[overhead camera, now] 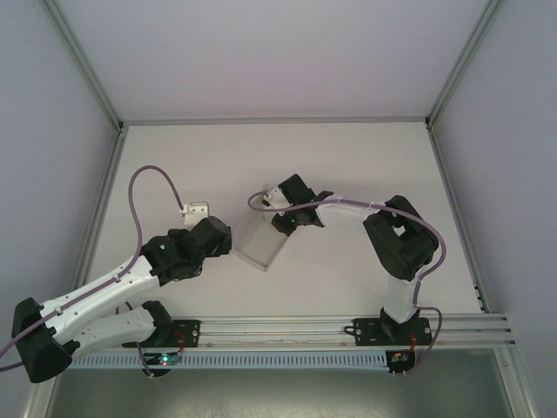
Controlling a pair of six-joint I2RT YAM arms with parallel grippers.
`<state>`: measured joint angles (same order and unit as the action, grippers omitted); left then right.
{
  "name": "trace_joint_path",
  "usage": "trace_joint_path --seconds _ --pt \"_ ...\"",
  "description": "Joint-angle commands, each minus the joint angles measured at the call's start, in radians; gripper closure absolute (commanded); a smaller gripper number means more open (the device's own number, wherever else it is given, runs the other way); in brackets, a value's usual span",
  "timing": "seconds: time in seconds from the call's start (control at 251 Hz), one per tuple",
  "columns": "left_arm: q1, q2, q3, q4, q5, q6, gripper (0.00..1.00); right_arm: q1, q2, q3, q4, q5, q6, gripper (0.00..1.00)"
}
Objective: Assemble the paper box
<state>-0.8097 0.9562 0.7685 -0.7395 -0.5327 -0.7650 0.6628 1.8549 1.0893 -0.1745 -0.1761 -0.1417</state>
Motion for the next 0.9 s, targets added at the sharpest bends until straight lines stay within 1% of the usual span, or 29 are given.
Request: trace_joint_path --seconds 0.0,0.036,0.076,0.144,0.18,0.247,0.295,0.359,0.427,0.467,0.559,0.674,0.774,0.898 --pt "0.011 -0.03 -0.024 -0.05 -0.059 -0.051 0.0 -0.001 -0.072 -0.038 0.04 0.079 0.085 0.93" --pt "0.011 -0.034 -0.027 -0.054 -0.066 -0.058 0.0 0.005 -0.092 -0.06 0.046 0.126 0.13 0.95" --pt "0.011 -0.039 -0.03 -0.055 -0.071 -0.064 0.0 0.016 -0.119 -0.087 0.051 0.21 0.205 0.97" --pt "0.012 -0.04 -0.034 -0.06 -0.08 -0.08 0.0 0.039 -0.165 -0.136 0.036 0.378 0.387 0.99" --pt "0.011 -0.039 -0.033 -0.059 -0.082 -0.081 0.0 0.053 -0.187 -0.163 0.023 0.445 0.482 1.0" --pt "0.011 -0.032 -0.031 -0.051 -0.081 -0.079 0.0 0.076 -0.22 -0.209 -0.002 0.516 0.66 1.0" --pt "0.011 -0.025 -0.027 -0.042 -0.071 -0.067 0.0 0.089 -0.234 -0.228 -0.039 0.537 0.772 1.0" --pt "0.012 -0.014 -0.025 -0.025 -0.056 -0.052 0.0 0.11 -0.251 -0.246 -0.086 0.564 0.866 1.0" --pt "0.012 -0.002 -0.022 -0.008 -0.044 -0.043 0.0 0.14 -0.278 -0.27 -0.123 0.643 0.974 1.0" --pt "0.011 0.005 -0.023 0.01 -0.033 -0.033 0.0 0.159 -0.294 -0.285 -0.123 0.668 1.019 1.0" --pt "0.012 0.022 -0.029 0.059 -0.008 0.002 0.0 0.186 -0.317 -0.305 -0.119 0.676 1.081 1.0" --pt "0.012 0.044 -0.029 0.119 0.033 0.047 0.0 0.195 -0.323 -0.315 -0.111 0.65 1.061 1.0" --pt "0.008 0.064 -0.028 0.17 0.075 0.101 0.0 0.199 -0.326 -0.337 -0.07 0.614 1.024 1.0" --pt "0.012 0.099 -0.014 0.204 0.113 0.138 0.0 0.202 -0.319 -0.345 -0.071 0.611 1.003 1.0"
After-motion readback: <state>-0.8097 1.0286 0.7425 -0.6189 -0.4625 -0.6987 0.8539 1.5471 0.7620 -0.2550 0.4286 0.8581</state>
